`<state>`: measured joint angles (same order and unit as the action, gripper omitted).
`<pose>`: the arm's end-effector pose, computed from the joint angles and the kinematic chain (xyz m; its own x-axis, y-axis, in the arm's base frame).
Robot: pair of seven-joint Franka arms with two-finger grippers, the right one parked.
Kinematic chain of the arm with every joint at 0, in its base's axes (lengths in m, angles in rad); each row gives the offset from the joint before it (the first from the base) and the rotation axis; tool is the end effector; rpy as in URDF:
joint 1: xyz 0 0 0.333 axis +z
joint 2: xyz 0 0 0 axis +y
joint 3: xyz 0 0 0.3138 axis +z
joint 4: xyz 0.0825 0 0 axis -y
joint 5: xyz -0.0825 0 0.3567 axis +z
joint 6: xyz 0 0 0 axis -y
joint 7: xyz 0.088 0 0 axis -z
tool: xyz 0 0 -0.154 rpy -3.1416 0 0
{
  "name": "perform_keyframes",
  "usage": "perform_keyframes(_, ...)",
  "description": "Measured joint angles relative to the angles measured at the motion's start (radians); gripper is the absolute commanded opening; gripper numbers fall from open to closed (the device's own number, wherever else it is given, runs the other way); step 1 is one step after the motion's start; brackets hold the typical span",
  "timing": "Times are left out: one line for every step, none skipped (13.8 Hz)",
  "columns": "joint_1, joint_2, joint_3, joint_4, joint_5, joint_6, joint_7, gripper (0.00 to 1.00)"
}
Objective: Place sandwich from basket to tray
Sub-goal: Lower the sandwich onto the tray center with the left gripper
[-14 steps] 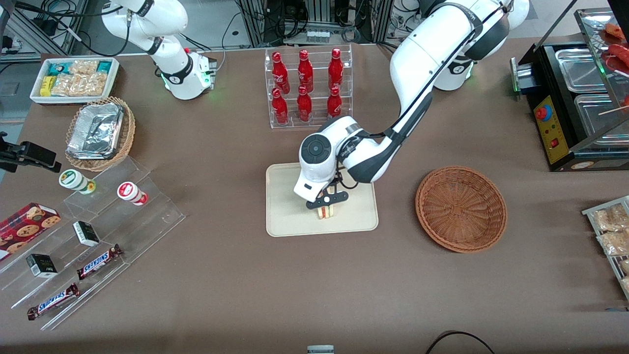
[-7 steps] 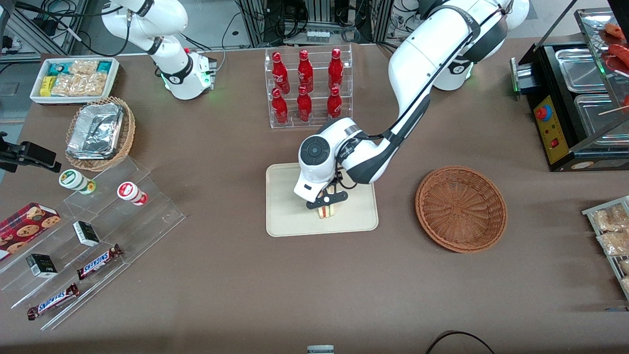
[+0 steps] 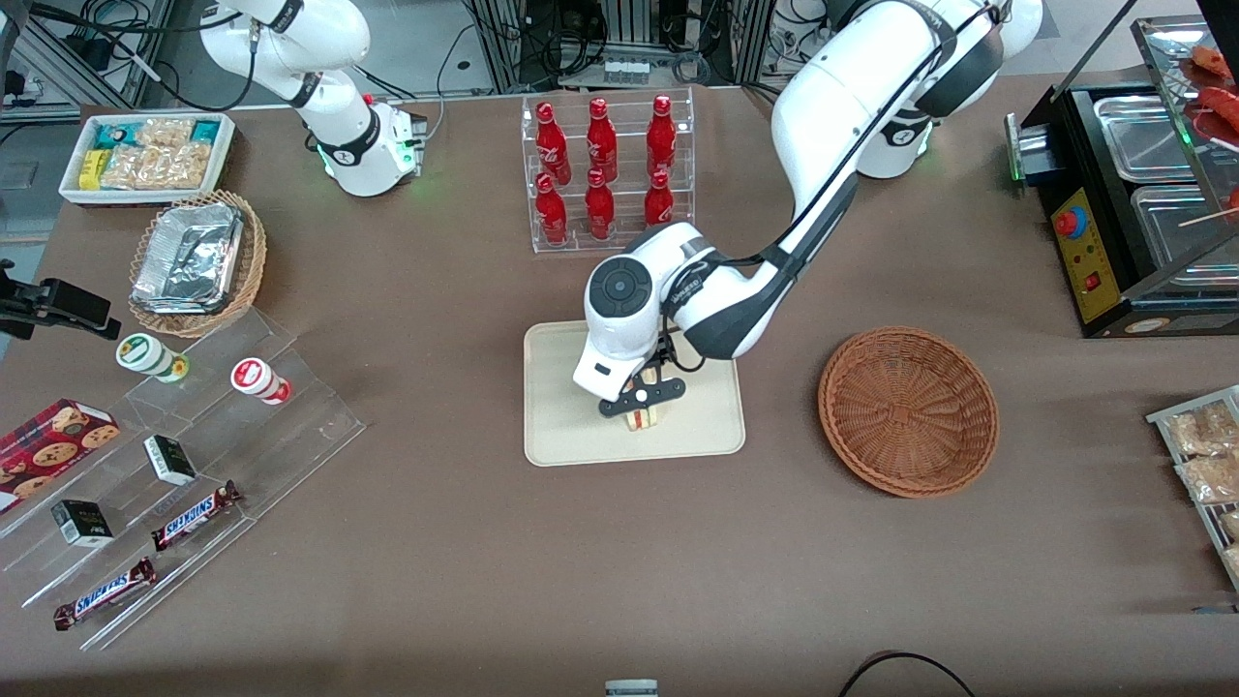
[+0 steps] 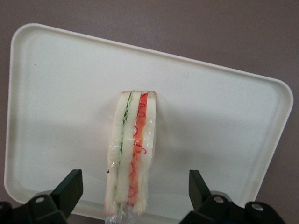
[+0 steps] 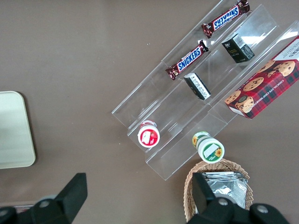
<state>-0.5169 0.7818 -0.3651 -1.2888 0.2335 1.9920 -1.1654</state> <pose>0.5097 -0.4971 0.2614 0.9600 0.2750 -0.0524 0.2749 -0.9614 -0.0089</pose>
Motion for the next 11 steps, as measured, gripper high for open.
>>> perform_keyframes(0.0,-0.017,0.0,0.021,0.0,-0.033,0.0,1.0)
perform_keyframes(0.0,-0.036,-0.001,0.043,0.0,-0.07,0.0,1.0)
perform_keyframes(0.0,-0.057,-0.001,0.063,0.0,-0.108,0.0,1.0)
perform_keyframes(0.0,-0.08,-0.001,0.077,0.0,-0.139,0.001,1.0)
perform_keyframes(0.001,-0.104,-0.001,0.084,0.0,-0.161,0.005,1.0)
perform_keyframes(0.004,-0.125,0.0,0.086,0.0,-0.174,0.014,1.0)
perform_keyframes(0.006,-0.138,0.002,0.087,0.0,-0.183,0.025,1.0)
perform_keyframes(0.011,-0.146,0.004,0.087,0.0,-0.194,0.039,1.0)
perform_keyframes(0.021,-0.151,0.006,0.087,0.0,-0.207,0.057,1.0)
perform_keyframes(0.034,-0.156,0.007,0.087,0.0,-0.224,0.074,1.0)
perform_keyframes(0.048,-0.162,0.01,0.088,0.0,-0.244,0.08,1.0)
